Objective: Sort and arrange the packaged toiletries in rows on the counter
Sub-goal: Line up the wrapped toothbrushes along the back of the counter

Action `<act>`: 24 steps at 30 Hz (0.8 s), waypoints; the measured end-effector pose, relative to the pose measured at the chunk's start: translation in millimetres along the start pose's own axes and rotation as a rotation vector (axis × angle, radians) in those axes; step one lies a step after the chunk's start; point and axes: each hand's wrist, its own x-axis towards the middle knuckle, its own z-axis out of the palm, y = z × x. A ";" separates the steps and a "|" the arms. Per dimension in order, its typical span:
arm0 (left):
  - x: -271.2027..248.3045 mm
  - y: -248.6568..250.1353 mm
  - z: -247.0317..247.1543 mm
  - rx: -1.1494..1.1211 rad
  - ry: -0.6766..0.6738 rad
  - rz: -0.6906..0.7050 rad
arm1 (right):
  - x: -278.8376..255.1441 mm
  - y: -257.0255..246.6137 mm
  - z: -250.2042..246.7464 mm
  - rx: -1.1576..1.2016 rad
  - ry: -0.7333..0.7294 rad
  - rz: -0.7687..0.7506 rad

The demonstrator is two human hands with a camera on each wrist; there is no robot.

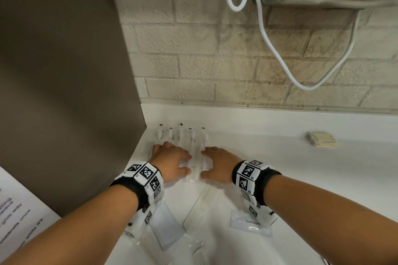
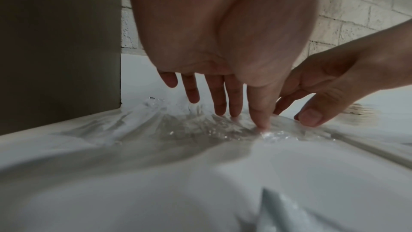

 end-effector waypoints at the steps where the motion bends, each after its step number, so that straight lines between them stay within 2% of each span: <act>1: 0.1 0.1 0.0 0.002 -0.001 -0.002 | 1.2 0.7 1.1 -0.006 0.001 0.004; 24: 0.1 2.1 -3.4 0.031 -0.035 -0.014 | 6.8 3.5 3.6 0.006 0.022 0.007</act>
